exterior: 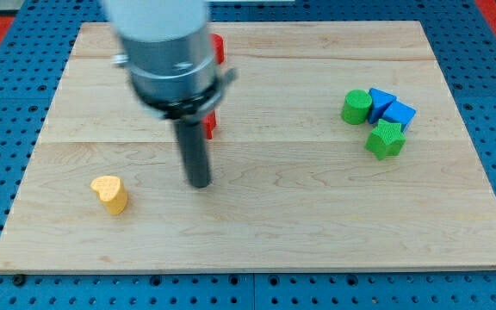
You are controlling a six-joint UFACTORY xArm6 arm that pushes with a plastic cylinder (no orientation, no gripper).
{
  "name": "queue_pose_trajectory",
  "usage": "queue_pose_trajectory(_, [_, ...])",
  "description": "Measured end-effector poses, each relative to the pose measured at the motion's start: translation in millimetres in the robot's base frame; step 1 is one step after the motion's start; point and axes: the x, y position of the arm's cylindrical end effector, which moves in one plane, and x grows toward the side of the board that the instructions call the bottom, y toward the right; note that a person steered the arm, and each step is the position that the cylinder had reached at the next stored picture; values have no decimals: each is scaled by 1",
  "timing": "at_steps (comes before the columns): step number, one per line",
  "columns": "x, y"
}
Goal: Push the red star to the top of the yellow heart
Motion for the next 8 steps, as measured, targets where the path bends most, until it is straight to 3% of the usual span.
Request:
queue_pose_trajectory(1, [-41,38])
queue_pose_trajectory(3, [-92,37])
queue_pose_trajectory(6, [-90,-76])
queue_pose_trajectory(7, [-111,-78])
queue_pose_trajectory(8, [-86,-107])
